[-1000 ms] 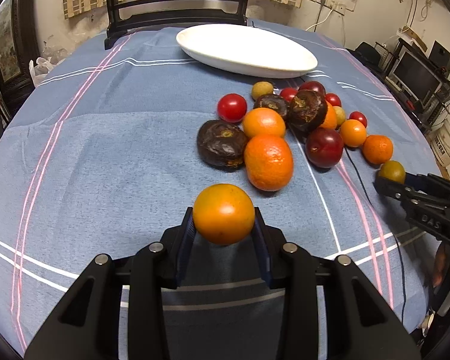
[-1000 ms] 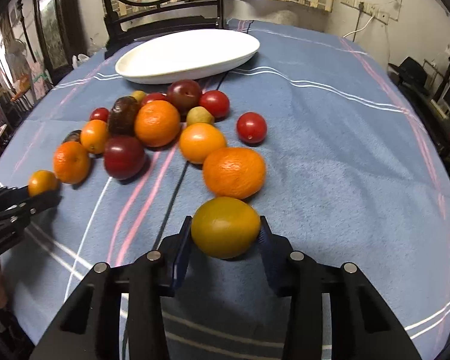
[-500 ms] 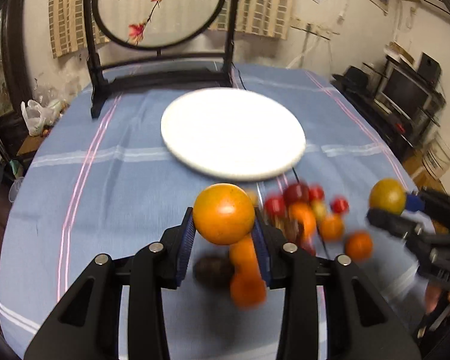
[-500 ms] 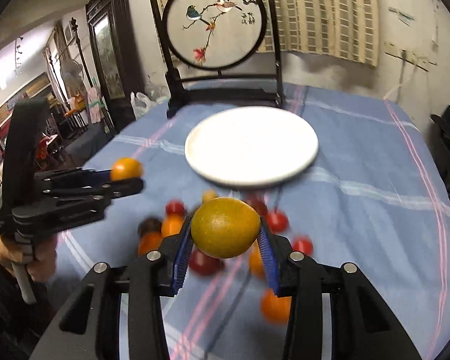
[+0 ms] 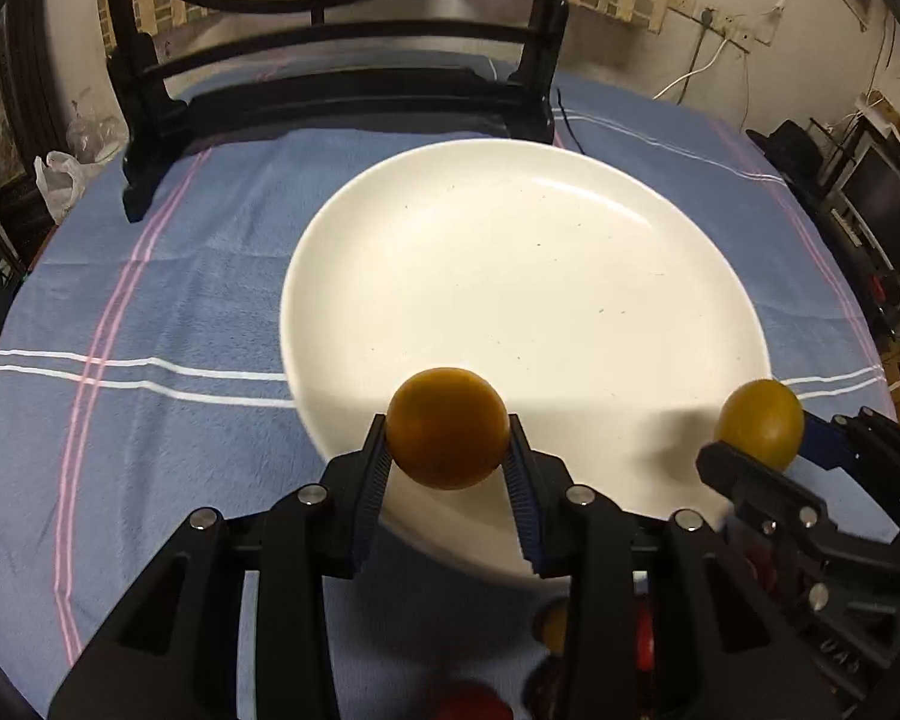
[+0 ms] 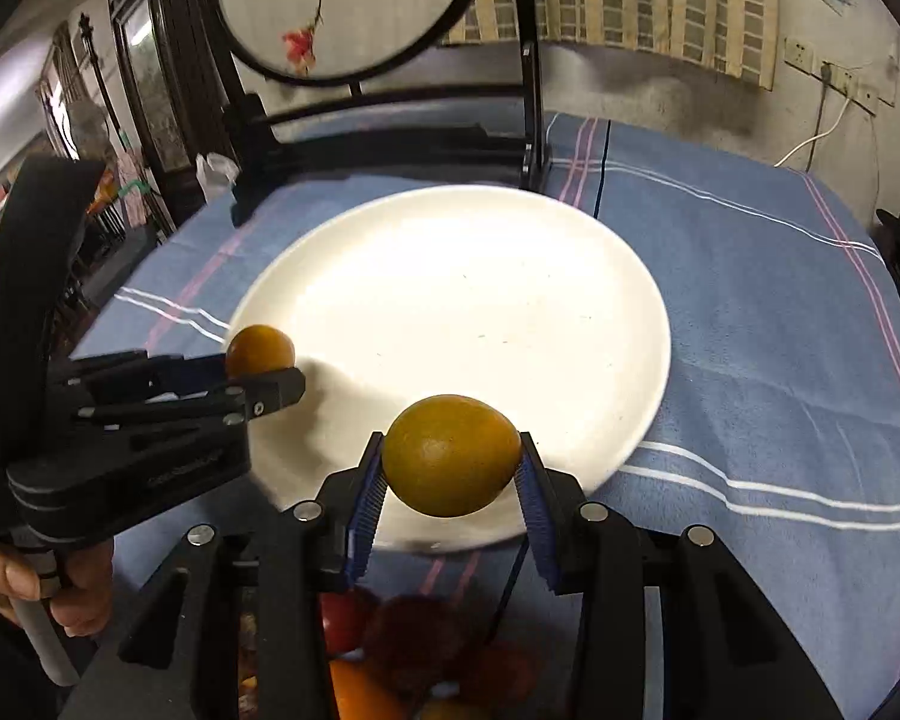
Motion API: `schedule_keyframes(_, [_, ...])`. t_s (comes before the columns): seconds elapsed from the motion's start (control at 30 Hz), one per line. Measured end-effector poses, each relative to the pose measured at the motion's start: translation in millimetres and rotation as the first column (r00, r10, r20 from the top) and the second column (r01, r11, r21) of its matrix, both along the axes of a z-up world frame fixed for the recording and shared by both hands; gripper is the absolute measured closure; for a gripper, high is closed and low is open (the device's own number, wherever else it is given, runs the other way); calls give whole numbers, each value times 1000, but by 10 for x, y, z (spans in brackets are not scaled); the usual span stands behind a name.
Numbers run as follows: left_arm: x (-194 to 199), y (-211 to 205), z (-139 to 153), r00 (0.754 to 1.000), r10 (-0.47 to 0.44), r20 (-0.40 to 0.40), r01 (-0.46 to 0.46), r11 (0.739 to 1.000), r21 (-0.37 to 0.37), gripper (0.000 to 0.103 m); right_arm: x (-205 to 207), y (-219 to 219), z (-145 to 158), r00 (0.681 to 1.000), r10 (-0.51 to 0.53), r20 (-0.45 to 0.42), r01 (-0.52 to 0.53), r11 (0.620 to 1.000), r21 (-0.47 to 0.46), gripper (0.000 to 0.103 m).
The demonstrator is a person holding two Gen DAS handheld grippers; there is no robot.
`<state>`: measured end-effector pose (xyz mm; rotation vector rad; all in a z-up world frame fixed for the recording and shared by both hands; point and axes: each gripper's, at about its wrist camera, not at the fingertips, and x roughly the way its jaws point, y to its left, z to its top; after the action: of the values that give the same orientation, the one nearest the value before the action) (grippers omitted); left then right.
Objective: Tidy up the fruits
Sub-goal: 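Carry both fruits to the white plate and open both tools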
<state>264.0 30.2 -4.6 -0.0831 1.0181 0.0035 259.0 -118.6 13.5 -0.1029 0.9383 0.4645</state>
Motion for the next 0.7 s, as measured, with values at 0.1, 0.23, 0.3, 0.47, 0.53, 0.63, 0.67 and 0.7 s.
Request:
schedule_keyframes(0.1, [85, -8, -40, 1000, 15, -6, -15, 1000, -2, 64, 34, 40, -66, 1000, 16, -18, -17, 1000, -11, 48])
schedule_keyframes(0.23, [46, -43, 44, 999, 21, 28, -21, 1000, 2, 32, -51, 25, -16, 1000, 16, 19, -15, 1000, -23, 36])
schedule_keyframes(0.3, [-70, -89, 149, 998, 6, 63, -8, 999, 37, 31, -143, -24, 51, 999, 20, 29, -19, 1000, -15, 36])
schedule_keyframes(0.47, [-452, -61, 346, 995, 11, 103, -17, 998, 56, 17, -461, -234, 233, 998, 26, 63, -26, 1000, 5, 31])
schedule_keyframes(0.53, [-646, -4, 393, 992, 30, 120, -36, 998, 44, 16, -679, -344, 295, 995, 24, 100, -22, 1000, -20, 30])
schedule_keyframes(0.63, [-945, 77, 410, 990, 49, 133, -53, 998, 28, 15, -989, -526, 318, 991, 9, 132, -3, 999, -45, 29])
schedule_keyframes(0.67, [-1007, 101, 389, 989, 58, 135, -62, 998, 24, 14, -1074, -580, 305, 992, 6, 126, -1, 999, -42, 29])
schedule_keyframes(0.7, [-1120, 133, 368, 988, 74, 134, -77, 997, 16, 14, -1170, -638, 275, 993, 2, 115, 3, 999, -39, 29])
